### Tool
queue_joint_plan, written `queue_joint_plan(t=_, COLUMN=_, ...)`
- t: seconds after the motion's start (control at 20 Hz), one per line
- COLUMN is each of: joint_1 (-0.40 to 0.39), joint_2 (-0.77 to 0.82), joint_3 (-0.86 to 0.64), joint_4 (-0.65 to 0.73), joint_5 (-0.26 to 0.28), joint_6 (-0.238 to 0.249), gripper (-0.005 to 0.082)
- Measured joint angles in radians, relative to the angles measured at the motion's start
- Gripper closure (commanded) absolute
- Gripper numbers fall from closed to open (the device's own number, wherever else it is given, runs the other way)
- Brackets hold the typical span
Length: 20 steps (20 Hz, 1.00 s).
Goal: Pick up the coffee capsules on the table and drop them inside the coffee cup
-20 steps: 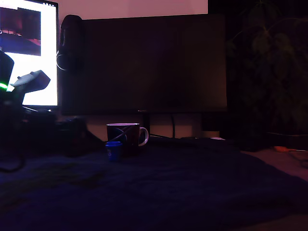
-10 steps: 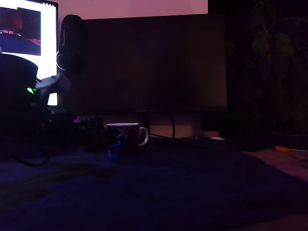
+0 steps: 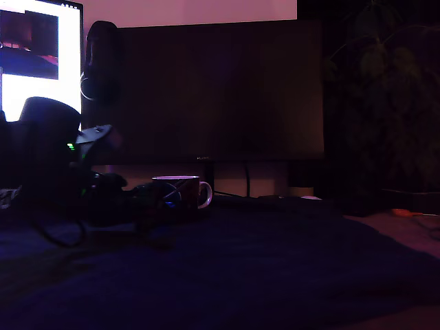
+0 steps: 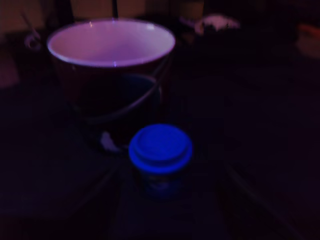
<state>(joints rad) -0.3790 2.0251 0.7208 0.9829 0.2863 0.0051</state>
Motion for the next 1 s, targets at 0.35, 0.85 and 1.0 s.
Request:
queue_joint_plan(t=0.35, joint_1=0.0, joint_2=0.028, joint_3=0.075, joint_4=-0.109, joint_5=-0.002, joint_6=0.014, gripper=0.0184)
queue_joint_plan(t=0.85, joint_1=0.0, joint_2=0.028, joint_3=0.075, joint_4=-0.108, joint_5=-0.002, joint_6=0.017, gripper=0.0581)
queue_joint_plan(t=1.0, joint_1=0.0, joint_2=0.028, joint_3=0.075, joint_4=-0.104, joint_5=-0.002, joint_6=0.017, gripper=0.0594)
